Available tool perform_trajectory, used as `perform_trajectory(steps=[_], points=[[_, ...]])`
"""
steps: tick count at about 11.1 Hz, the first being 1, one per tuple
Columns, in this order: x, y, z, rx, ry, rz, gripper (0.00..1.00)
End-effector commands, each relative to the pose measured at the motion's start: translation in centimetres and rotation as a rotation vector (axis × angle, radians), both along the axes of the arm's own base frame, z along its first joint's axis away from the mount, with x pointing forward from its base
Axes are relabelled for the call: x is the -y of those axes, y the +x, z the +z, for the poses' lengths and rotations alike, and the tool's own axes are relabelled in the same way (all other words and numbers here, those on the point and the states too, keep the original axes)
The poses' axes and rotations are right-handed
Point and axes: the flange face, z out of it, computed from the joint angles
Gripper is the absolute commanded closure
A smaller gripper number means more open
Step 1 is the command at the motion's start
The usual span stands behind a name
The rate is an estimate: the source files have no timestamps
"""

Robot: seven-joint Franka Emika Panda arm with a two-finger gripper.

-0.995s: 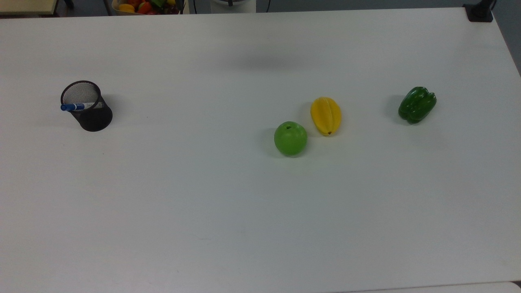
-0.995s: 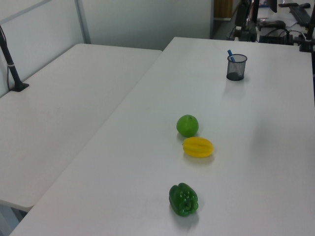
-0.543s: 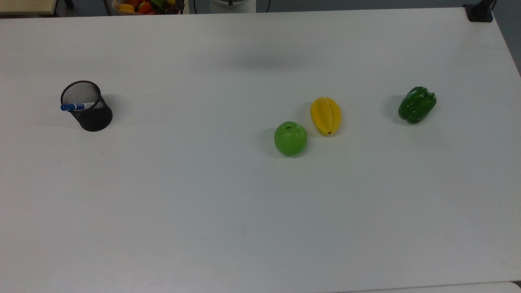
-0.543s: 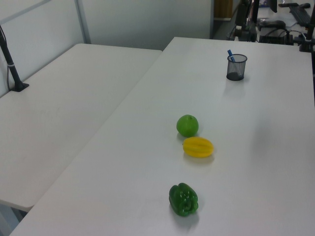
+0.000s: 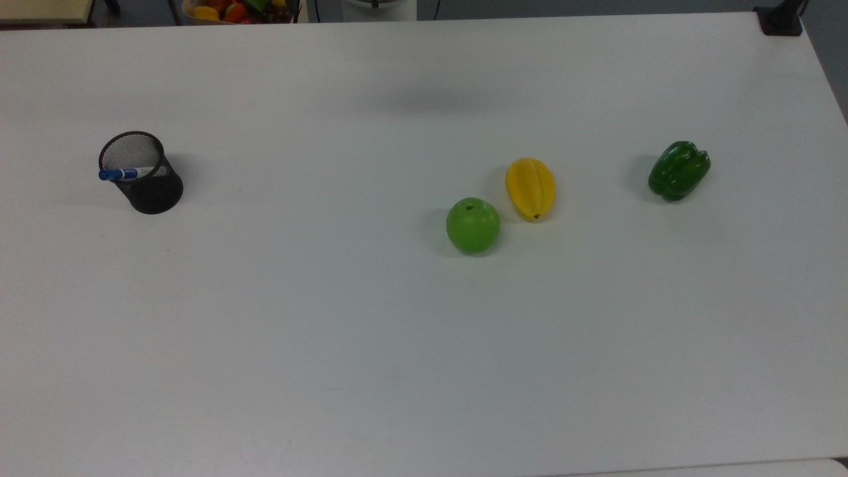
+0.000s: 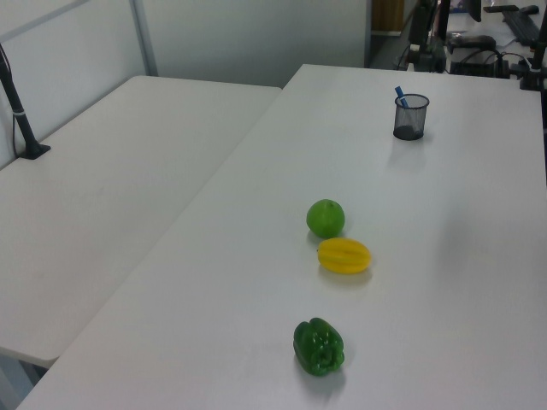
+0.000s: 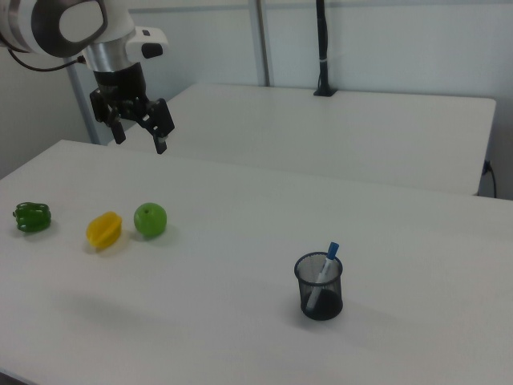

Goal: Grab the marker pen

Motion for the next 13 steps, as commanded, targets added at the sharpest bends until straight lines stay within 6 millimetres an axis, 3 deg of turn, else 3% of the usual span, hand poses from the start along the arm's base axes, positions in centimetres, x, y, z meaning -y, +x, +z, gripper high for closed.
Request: perform_trajectory(steps=[1, 9, 10, 13], points=[[0.1, -1.2, 0.5, -0.007, 0.006, 0.003, 0.00], [1.3, -1.0, 1.1, 0.020, -0.008, -0.003, 0.00], [1.8, -0.9, 1.8, 0.046, -0.008, -0.015, 0.00], [5.9, -0.2, 2.6, 0.123, -0.008, -0.092, 0.00]])
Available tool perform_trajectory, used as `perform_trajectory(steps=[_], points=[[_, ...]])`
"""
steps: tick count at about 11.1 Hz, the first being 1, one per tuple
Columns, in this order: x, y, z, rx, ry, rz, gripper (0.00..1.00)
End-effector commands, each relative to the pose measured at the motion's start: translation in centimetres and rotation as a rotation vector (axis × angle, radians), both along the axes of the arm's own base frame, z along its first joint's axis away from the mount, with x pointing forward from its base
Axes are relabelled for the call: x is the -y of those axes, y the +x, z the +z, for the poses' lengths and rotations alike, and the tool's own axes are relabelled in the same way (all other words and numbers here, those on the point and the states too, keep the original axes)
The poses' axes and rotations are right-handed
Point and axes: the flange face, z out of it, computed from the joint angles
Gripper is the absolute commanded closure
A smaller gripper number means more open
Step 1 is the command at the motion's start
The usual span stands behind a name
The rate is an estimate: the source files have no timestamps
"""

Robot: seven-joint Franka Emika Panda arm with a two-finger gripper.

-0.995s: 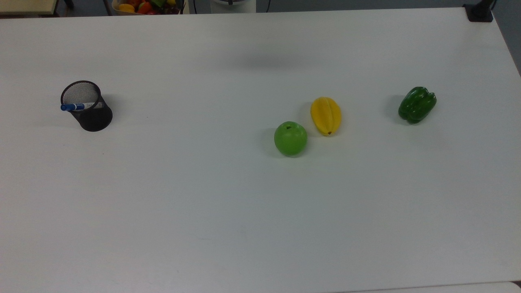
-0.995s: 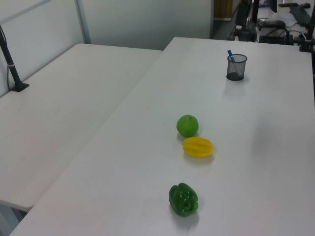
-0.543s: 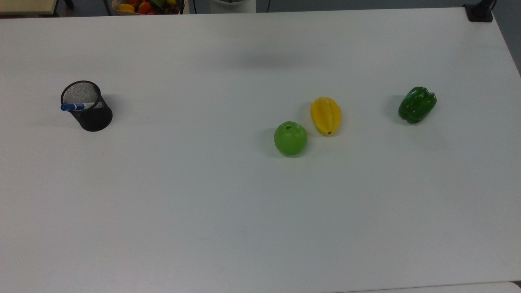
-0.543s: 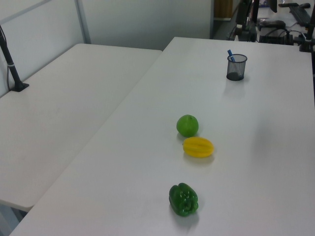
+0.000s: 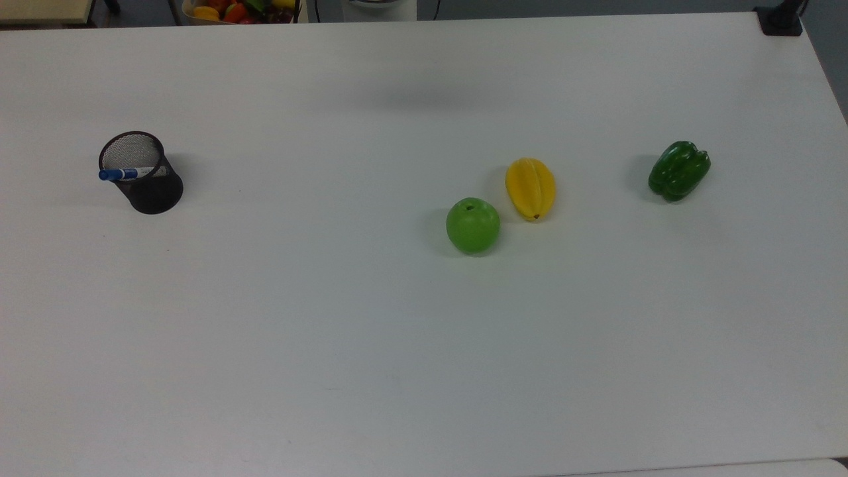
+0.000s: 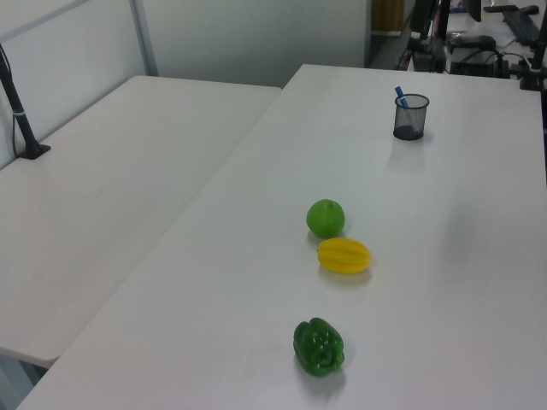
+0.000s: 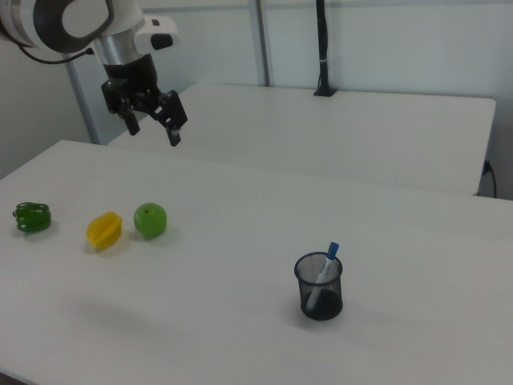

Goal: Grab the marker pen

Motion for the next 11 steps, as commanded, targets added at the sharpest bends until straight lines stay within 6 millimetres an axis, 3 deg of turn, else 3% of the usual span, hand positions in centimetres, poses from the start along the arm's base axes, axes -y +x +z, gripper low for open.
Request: perform_trajectory(steps=[1, 6, 8, 11], points=[[4.4, 0.2, 1.2, 0.105, -0.021, -0.066, 0.00], [13.1, 2.0, -0.9, 0.199, -0.088, -0.224, 0.00], [15.6, 2.7, -3.2, 0.199, -0.104, -0.266, 0.00], [18.2, 3.7, -6.7, 0.214, -0.134, -0.302, 0.13]])
